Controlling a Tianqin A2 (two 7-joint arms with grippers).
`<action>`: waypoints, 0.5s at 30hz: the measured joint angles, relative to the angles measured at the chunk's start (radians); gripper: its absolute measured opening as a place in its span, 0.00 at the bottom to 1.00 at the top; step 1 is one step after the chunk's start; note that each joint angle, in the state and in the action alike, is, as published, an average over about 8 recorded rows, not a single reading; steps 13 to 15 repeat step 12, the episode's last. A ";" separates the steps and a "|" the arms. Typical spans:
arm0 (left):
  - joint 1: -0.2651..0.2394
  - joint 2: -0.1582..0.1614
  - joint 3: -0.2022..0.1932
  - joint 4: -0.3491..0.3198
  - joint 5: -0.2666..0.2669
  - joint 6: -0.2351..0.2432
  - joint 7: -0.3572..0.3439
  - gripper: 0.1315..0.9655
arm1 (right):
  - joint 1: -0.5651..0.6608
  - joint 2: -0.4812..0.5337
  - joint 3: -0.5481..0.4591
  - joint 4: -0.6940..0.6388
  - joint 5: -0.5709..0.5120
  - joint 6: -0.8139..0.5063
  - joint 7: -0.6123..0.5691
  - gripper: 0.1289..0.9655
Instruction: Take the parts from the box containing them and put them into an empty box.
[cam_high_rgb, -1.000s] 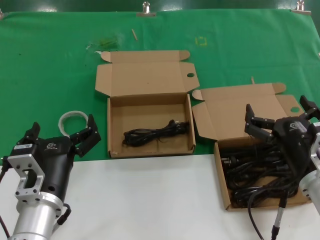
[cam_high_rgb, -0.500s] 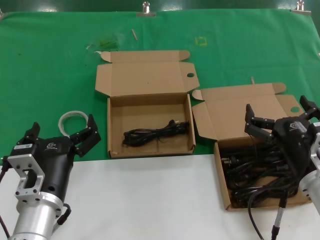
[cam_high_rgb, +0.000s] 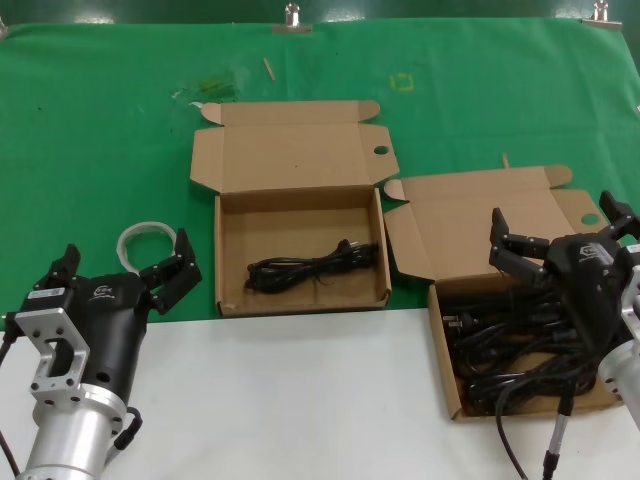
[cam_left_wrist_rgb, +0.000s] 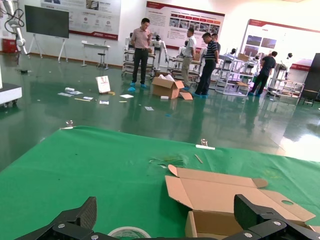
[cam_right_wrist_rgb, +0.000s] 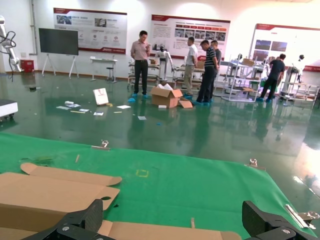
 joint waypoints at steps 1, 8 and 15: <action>0.000 0.000 0.000 0.000 0.000 0.000 0.000 1.00 | 0.000 0.000 0.000 0.000 0.000 0.000 0.000 1.00; 0.000 0.000 0.000 0.000 0.000 0.000 0.000 1.00 | 0.000 0.000 0.000 0.000 0.000 0.000 0.000 1.00; 0.000 0.000 0.000 0.000 0.000 0.000 0.000 1.00 | 0.000 0.000 0.000 0.000 0.000 0.000 0.000 1.00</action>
